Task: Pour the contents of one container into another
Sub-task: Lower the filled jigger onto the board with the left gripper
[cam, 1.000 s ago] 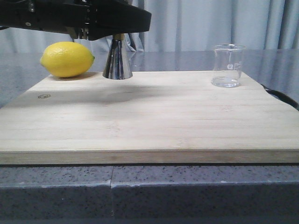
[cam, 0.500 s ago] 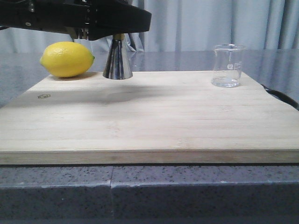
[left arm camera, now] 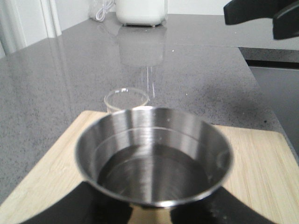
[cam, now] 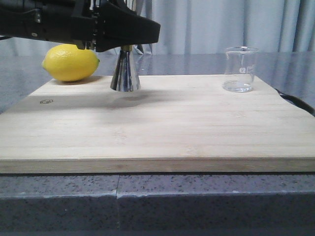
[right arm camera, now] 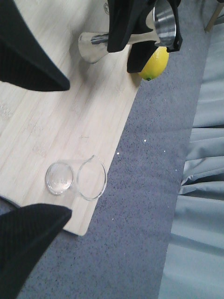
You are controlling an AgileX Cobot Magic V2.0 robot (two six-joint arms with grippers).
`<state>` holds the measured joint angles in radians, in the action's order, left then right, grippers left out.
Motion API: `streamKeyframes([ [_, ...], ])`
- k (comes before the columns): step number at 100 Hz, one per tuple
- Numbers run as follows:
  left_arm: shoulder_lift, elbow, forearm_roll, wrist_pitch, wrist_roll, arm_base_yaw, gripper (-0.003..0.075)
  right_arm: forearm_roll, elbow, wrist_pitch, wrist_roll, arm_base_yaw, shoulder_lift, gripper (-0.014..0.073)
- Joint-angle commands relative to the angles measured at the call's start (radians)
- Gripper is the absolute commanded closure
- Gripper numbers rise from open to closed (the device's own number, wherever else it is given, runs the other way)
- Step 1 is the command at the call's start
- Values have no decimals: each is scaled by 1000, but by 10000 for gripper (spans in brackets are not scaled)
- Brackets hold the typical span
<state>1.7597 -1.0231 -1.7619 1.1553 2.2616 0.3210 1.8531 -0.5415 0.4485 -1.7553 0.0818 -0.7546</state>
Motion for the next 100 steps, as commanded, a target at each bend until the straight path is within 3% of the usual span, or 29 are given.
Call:
streamKeyframes([
  [1, -34, -31, -86, 79, 3, 8, 459, -8, -26, -37, -2, -5, 8, 134],
  [78, 23, -33, -86, 106, 3, 8, 448, -8, -26, -38, -2, -5, 8, 134],
  [85, 23, -33, -86, 108, 3, 8, 412, -8, -26, -38, -2, -5, 8, 134],
  [100, 23, -33, -86, 112, 1, 8, 258, -8, -26, -42, -2, -5, 8, 134],
])
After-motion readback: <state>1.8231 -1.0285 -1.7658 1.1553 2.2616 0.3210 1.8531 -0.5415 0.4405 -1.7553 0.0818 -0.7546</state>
